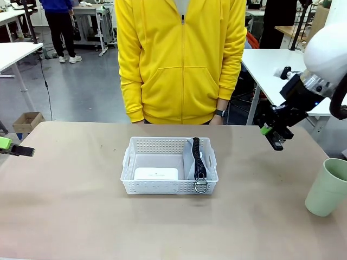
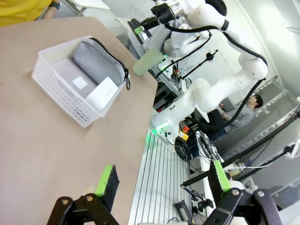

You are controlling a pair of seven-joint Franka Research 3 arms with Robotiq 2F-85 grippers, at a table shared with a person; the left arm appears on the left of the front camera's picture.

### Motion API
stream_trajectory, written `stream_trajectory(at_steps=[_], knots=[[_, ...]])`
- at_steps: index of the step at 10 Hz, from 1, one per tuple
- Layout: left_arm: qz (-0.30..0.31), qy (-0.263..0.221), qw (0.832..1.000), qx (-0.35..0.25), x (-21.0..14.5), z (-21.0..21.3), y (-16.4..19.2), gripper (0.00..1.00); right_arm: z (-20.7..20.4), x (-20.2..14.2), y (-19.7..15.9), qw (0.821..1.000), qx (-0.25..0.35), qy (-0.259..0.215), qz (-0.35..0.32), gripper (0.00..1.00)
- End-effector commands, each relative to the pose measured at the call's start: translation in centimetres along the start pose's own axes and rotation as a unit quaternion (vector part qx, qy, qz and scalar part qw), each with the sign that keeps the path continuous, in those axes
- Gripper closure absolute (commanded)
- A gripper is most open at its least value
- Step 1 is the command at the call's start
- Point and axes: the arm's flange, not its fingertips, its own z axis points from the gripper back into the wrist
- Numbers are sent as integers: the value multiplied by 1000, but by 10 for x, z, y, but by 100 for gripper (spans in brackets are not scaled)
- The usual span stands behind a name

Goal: Efficiently arrange items inside the basket to fit them all.
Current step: Pick up the Stapler and place it inside the Organizing basket.

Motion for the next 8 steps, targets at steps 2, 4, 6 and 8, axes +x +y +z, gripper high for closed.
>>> stream_trajectory(at_steps=[2, 4, 6, 8], knots=[[-5, 3, 1000, -6, 0, 1, -4, 0, 30, 37, 106, 994, -65, -27, 86, 63], [-5, 3, 1000, -6, 0, 1, -4, 0, 9, 58, 180, 978, -58, -17, 198, 63], [-5, 3, 1000, -6, 0, 1, -4, 0, -19, 71, 249, 935, -24, -6, 353, 63], [-5, 3, 1000, -6, 0, 1, -4, 0, -66, 72, 297, 891, -27, -12, 454, 63]])
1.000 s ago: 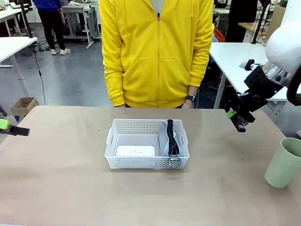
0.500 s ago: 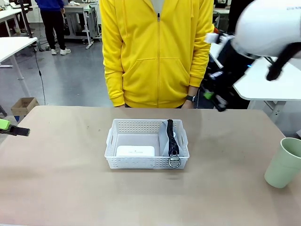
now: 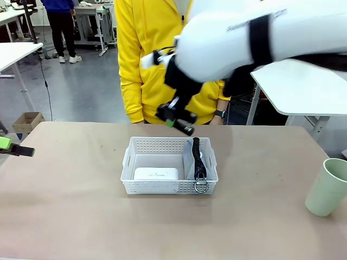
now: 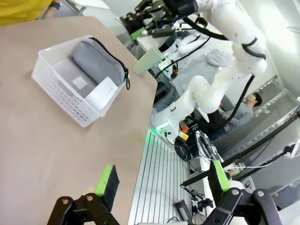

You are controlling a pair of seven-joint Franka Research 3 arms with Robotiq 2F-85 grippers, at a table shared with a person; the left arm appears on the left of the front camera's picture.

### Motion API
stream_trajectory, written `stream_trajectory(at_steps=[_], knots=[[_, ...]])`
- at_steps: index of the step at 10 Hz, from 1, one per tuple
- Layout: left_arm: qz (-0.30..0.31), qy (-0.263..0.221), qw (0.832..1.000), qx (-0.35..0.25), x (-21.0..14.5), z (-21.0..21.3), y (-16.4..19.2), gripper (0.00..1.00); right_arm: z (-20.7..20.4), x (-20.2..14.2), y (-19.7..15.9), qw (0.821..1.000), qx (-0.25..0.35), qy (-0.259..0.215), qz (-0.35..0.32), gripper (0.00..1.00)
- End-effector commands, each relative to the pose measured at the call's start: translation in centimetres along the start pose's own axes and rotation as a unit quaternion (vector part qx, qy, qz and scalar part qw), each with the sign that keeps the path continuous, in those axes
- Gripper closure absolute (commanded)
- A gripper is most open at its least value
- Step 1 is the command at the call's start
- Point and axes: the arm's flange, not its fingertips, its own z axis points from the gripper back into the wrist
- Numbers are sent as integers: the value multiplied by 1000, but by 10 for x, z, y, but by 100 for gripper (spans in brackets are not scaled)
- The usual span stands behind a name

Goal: Efficiently arrange items inside the basket to fit them all.
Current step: Pick up the Stapler and place it inside the Organizing basket.

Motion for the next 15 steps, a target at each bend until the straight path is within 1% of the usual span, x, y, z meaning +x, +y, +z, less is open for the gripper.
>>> stream_trajectory(at_steps=[1, 2, 3, 4, 5, 7, 8, 9, 10, 11, 12, 13, 15], knots=[[-5, 3, 1000, -5, -1, 2, -4, 0, -25, 17, -2, 994, -13, -38, 103, 63], [-5, 3, 1000, -5, -1, 2, -4, 0, -35, 20, 4, 991, 2, -42, 125, 63], [-5, 3, 1000, -5, -1, 2, -4, 0, -41, 21, 3, 993, 4, -26, 111, 63], [-5, 3, 1000, -5, -1, 2, -4, 0, -42, 22, 1, 997, -20, 26, 66, 63], [-5, 3, 1000, -5, -1, 2, -4, 0, -49, 23, 13, 994, 5, -18, 107, 63], [-5, 3, 1000, -5, -1, 2, -4, 0, -49, 23, 13, 994, 5, -18, 107, 63], [-5, 3, 1000, -5, -1, 2, -4, 0, -54, 21, 9, 995, 4, -6, 102, 63], [-5, 3, 1000, -5, -1, 2, -4, 0, -76, 27, 5, 996, 17, 1, 87, 63], [-5, 3, 1000, -5, -1, 2, -4, 0, -100, 29, 5, 996, 33, -3, 78, 63], [-5, 3, 1000, -5, -1, 2, -4, 0, -118, 24, 4, 998, 28, -1, 59, 63], [-5, 3, 1000, -5, -1, 2, -4, 0, -131, 18, 4, 998, 36, 1, 52, 63], [-5, 3, 1000, -5, -1, 2, -4, 0, -147, 16, 5, 998, 21, 10, 50, 63], [-5, 3, 1000, -5, -1, 2, -4, 0, -170, 16, 6, 997, 28, 23, 72, 63]])
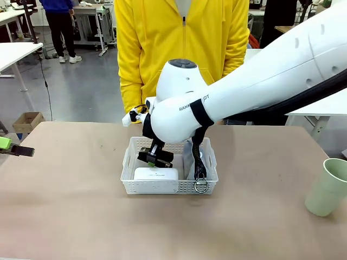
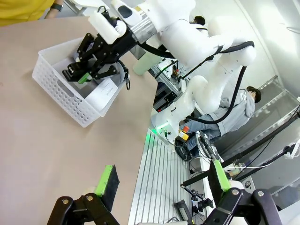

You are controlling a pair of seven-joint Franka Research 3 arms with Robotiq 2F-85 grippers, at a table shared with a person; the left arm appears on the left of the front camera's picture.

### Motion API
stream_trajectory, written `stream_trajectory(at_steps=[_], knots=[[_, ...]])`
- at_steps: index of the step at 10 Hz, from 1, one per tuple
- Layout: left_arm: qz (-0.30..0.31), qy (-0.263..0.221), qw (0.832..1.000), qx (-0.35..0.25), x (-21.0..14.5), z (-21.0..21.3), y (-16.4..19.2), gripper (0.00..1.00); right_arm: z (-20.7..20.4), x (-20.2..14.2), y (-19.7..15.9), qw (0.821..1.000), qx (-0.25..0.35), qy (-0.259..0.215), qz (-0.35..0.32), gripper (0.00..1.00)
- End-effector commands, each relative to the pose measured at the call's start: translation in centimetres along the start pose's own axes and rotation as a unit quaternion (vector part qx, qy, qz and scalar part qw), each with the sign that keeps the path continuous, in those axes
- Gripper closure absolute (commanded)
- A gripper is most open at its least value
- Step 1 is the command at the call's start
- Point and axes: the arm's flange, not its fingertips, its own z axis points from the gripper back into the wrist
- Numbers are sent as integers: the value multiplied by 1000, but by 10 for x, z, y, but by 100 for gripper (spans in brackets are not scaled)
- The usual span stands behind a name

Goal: Efficiently arrange items inside the basket to fit them all.
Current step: Pick up the Stapler and place it inside the Organizing basket.

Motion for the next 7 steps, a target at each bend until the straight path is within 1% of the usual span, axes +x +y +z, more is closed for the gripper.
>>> stream_trajectory(at_steps=[1, 2, 3, 6, 7], knots=[[-5, 3, 1000, -6, 0, 1, -4, 0, -8, 10, -3, 1000, -3, 11, 8, 63], [-5, 3, 1000, -6, 0, 1, -4, 0, -19, 8, -6, 1000, 4, 24, 7, 63], [-5, 3, 1000, -6, 0, 1, -4, 0, -27, 5, -9, 1000, 11, 26, 4, 63], [-5, 3, 1000, -6, 0, 1, -4, 0, -27, 2, -11, 1000, 2, 26, 3, 63], [-5, 3, 1000, -6, 0, 1, -4, 0, -27, 0, -12, 1000, -4, 26, 3, 9]])
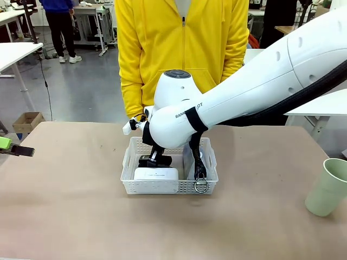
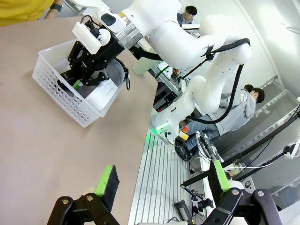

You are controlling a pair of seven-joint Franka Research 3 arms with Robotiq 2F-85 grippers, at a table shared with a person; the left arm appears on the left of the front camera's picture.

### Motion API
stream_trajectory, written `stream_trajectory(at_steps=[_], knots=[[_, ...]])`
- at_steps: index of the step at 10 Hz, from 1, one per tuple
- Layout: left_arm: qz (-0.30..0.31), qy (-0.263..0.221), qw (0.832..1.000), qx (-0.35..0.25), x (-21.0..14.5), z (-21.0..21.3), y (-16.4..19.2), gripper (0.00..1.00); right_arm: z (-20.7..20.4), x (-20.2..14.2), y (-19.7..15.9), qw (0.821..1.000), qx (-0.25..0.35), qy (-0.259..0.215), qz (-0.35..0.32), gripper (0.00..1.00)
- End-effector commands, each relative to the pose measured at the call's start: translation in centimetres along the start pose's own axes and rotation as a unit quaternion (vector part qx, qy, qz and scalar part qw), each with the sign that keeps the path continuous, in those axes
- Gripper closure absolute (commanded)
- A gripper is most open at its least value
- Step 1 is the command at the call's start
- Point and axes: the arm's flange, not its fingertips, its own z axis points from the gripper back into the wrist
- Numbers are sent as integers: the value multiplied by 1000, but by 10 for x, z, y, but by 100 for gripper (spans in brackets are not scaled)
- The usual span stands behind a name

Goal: Efficiently arrange items inside the basket to fit them all.
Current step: Pick up the Stapler and place it inside the Organizing basket.

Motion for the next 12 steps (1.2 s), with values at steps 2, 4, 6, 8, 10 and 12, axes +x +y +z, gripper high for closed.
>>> stream_trajectory(at_steps=[2, 4, 6, 8, 10, 12], knots=[[-5, 3, 1000, -6, 0, 1, -4, 0, 5, -1, -2, 1000, -20, 3, -1, 0], [-5, 3, 1000, -6, 0, 1, -4, 0, 8, -3, -1, 1000, -26, -8, -9, 0], [-5, 3, 1000, -6, 0, 1, -4, 0, 16, -10, -1, 999, -37, -22, -18, 0], [-5, 3, 1000, -6, 0, 1, -4, 0, 40, -26, -1, 997, -41, -55, -24, 0], [-5, 3, 1000, -6, 0, 1, -4, 0, 93, -65, -3, 991, -24, -124, -50, 0], [-5, 3, 1000, -6, 0, 1, -4, 0, 143, -119, -12, 974, 72, -196, -88, 0]])
